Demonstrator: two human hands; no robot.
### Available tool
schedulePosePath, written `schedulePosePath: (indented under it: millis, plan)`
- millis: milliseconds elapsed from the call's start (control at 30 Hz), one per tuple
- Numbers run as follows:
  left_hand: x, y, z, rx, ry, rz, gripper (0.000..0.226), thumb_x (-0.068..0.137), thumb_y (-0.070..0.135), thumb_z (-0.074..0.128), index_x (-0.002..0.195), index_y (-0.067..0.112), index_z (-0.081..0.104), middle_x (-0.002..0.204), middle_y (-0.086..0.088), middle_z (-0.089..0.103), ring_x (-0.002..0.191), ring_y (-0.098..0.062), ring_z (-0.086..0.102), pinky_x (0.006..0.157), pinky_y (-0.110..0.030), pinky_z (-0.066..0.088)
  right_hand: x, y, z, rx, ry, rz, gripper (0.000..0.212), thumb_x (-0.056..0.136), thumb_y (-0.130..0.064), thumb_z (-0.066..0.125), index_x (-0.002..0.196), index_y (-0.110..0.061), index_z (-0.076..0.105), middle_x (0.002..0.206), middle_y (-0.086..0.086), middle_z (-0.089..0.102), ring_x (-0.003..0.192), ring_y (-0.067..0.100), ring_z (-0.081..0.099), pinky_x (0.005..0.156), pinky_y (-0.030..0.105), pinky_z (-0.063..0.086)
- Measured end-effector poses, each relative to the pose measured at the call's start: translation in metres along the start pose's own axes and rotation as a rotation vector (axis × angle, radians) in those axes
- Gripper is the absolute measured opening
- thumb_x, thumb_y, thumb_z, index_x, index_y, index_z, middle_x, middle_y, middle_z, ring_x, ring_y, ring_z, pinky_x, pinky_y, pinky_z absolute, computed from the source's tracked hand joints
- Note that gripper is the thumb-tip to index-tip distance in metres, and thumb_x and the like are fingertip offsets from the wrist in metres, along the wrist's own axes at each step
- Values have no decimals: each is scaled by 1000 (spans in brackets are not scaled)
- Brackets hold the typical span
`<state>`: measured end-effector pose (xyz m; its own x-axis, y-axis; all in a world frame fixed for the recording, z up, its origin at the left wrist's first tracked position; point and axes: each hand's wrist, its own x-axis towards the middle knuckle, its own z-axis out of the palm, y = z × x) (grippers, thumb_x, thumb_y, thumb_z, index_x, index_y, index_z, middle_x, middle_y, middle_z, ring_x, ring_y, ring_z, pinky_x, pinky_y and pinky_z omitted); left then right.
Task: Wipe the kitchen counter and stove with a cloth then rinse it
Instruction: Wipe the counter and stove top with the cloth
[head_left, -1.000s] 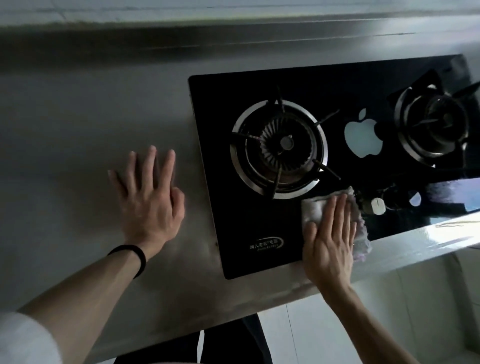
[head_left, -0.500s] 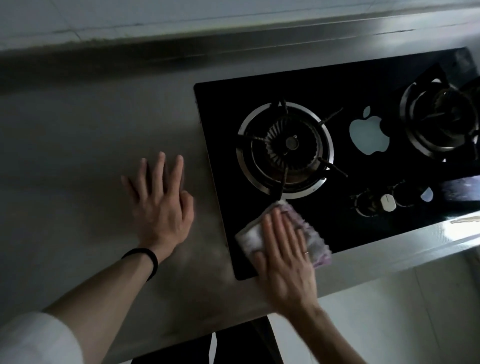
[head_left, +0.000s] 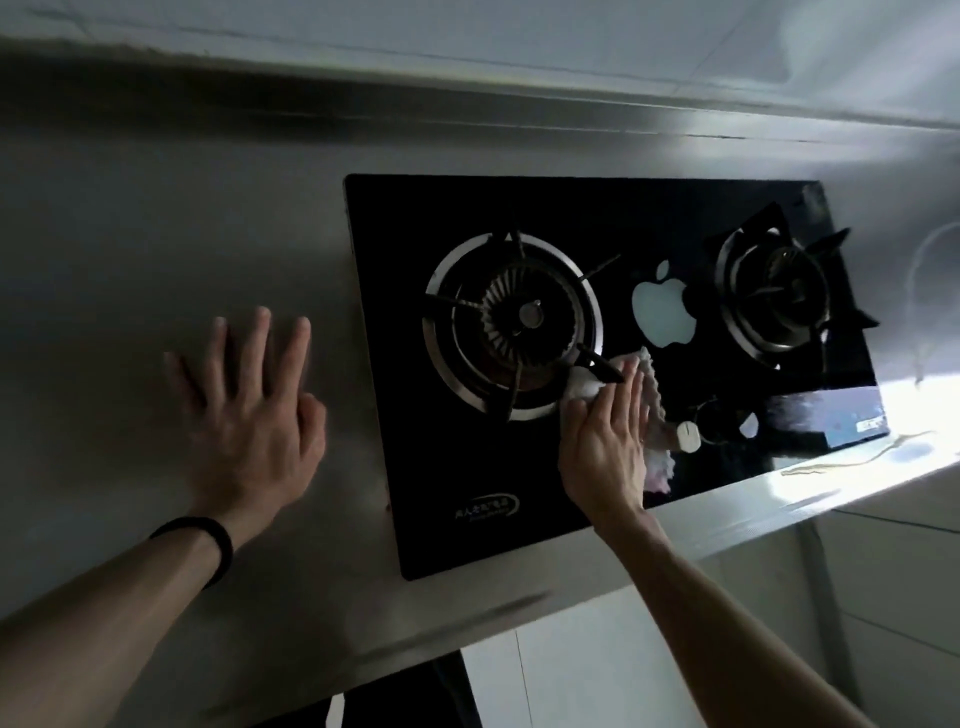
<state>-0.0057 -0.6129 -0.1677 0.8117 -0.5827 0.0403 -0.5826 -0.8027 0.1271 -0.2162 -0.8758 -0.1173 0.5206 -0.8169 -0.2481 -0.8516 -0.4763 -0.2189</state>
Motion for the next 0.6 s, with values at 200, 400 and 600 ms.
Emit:
schedulePosePath:
  millis: [200, 400, 600]
  plan:
    - [1, 1, -5, 10, -33, -15, 71, 96, 37, 35, 166, 27, 25, 172, -9, 23, 156, -45, 20, 123, -72, 7, 19, 10, -11, 14, -63, -92, 70, 112, -39, 26, 165, -5, -4, 173, 11, -15, 159, 16, -21, 130, 39, -9]
    - [3, 3, -11, 4, -64, -37, 70, 96, 35, 38, 165, 25, 29, 172, -10, 25, 156, -45, 21, 123, -73, 10, 71, 5, -25, -38, -111, -91, 67, 111, -39, 23, 164, -4, 0, 173, 12, -16, 158, 18, -22, 128, 36, -14]
    - [4, 8, -15, -1, -103, -45, 72, 94, 35, 39, 164, 24, 31, 172, -10, 25, 157, -46, 18, 122, -74, 10, 145, 6, -55, -162, -215, -414, 67, 112, -35, 27, 165, -3, 2, 173, 15, -13, 159, 22, -18, 130, 40, -9]
